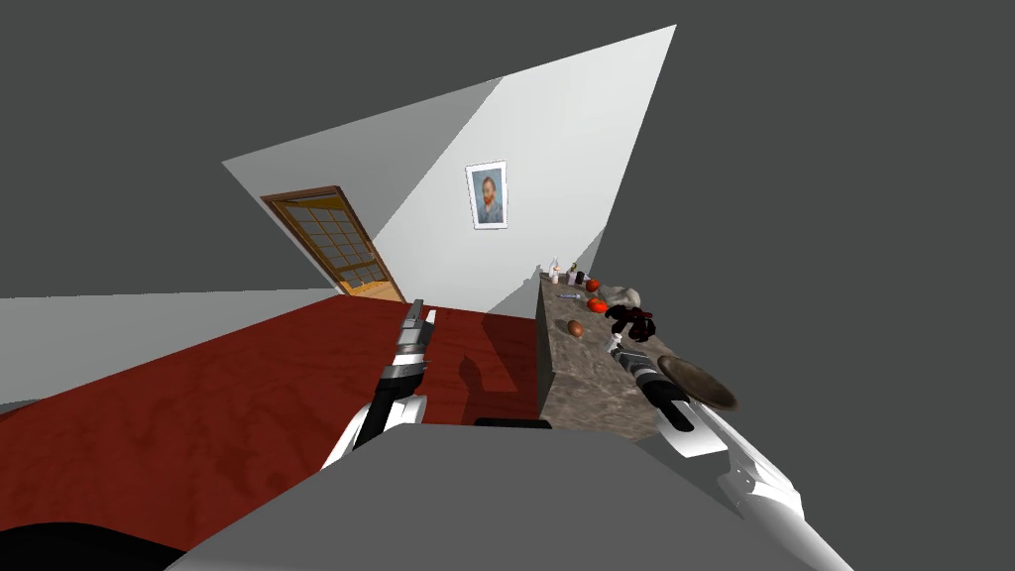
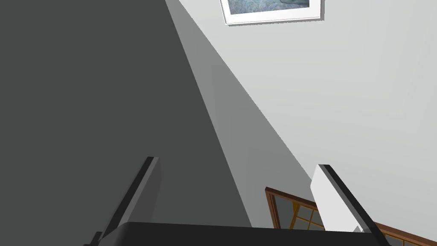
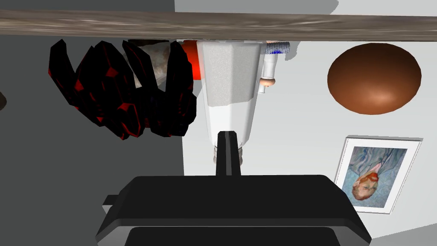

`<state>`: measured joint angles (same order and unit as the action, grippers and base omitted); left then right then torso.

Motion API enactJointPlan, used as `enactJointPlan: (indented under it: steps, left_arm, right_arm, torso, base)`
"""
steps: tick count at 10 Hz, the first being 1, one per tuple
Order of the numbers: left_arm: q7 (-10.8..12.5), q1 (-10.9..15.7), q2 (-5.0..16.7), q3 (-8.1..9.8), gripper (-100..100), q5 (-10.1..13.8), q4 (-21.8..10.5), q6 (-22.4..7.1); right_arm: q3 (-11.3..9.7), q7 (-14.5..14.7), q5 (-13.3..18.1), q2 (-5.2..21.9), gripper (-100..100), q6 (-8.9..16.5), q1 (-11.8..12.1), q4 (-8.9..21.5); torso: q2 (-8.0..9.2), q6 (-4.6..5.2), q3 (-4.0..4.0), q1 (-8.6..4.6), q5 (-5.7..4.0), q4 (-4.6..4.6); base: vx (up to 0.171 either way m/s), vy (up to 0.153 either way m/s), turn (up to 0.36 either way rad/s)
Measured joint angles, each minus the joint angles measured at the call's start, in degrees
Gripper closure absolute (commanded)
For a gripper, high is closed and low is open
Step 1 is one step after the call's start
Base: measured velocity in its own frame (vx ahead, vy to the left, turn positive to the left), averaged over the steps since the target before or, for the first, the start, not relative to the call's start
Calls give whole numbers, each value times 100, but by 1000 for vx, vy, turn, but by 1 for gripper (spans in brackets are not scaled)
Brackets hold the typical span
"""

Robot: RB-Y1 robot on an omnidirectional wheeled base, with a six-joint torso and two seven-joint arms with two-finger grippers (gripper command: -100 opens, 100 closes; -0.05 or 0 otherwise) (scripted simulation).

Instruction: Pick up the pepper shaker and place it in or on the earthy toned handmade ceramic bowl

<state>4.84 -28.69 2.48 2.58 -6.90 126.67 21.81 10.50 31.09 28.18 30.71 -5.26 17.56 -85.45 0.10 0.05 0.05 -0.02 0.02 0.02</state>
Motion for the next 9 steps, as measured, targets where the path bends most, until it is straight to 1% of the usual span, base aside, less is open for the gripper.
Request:
enactJointPlan:
  steps: [1,2,3,4,6,8,9]
  left_arm:
    - [0,0,0,0,0,0,0,0]
    - [0,0,0,0,0,0,0,0]
    - [0,0,0,0,0,0,0,0]
    - [0,1,0,0,0,0,0,0]
    - [0,3,0,0,0,0,0,0]
    - [0,3,0,0,0,0,0,0]
    - [0,2,0,0,0,0,0,0]
  right_arm:
    - [0,0,0,0,100,0,0,0]
    - [0,0,0,0,0,0,0,0]
    - [0,0,0,0,-100,0,0,0]
    - [9,-1,13,-37,-100,-1,-60,10]
    - [33,-4,47,-134,-100,4,-202,22]
    - [61,7,92,-257,-100,4,-339,26]
    - [81,14,112,-309,-100,-3,-413,54]
  torso:
    - [0,0,0,0,0,0]
    - [0,0,0,0,0,0]
    - [0,0,0,0,0,0]
    - [30,-1,16,5,0,5]
    - [85,1,48,-5,-1,17]
    - [81,2,47,-7,-2,18]
    - [71,2,42,-5,-1,16]
  base:
    - [0,0,0]
    - [0,0,0]
    - [-110,13,29]
    - [-180,13,28]
    - [-241,-31,32]
    - [-189,-13,17]
    - [-241,11,27]
